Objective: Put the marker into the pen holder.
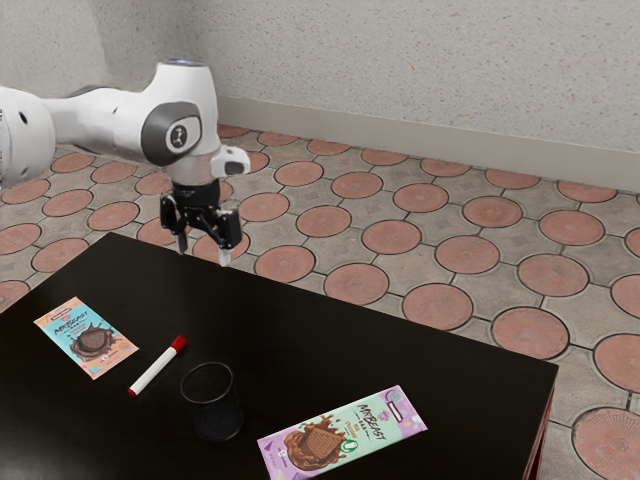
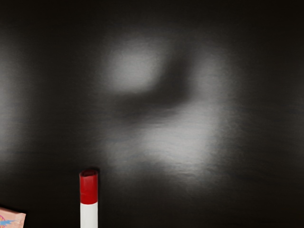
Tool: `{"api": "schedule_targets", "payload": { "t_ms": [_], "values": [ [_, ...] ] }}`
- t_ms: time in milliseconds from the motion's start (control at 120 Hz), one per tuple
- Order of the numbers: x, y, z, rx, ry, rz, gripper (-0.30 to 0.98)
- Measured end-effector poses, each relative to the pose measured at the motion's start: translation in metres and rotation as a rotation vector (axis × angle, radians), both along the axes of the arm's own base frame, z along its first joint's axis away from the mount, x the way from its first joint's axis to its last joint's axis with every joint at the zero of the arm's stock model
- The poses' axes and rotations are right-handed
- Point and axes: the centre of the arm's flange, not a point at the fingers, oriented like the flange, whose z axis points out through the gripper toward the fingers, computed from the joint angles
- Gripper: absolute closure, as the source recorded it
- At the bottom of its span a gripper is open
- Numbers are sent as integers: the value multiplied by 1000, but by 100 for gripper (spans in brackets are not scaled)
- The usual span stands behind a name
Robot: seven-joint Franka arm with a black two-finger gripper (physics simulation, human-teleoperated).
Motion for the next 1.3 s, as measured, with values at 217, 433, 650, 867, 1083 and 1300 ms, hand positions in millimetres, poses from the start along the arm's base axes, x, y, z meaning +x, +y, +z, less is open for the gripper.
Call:
{"api": "schedule_targets", "payload": {
  "t_ms": [217,433,650,867,1083,1300],
  "values": [
    [-15,-4,-54,3,-37,-29,0],
    [-58,4,-63,-5,-84,-61,0],
    [-99,31,-102,-9,-62,-42,0],
    [-104,36,-138,28,-49,-104,0],
    [-107,53,-158,42,-51,-101,0],
    [-100,56,-170,46,-50,-109,0]
  ]
}}
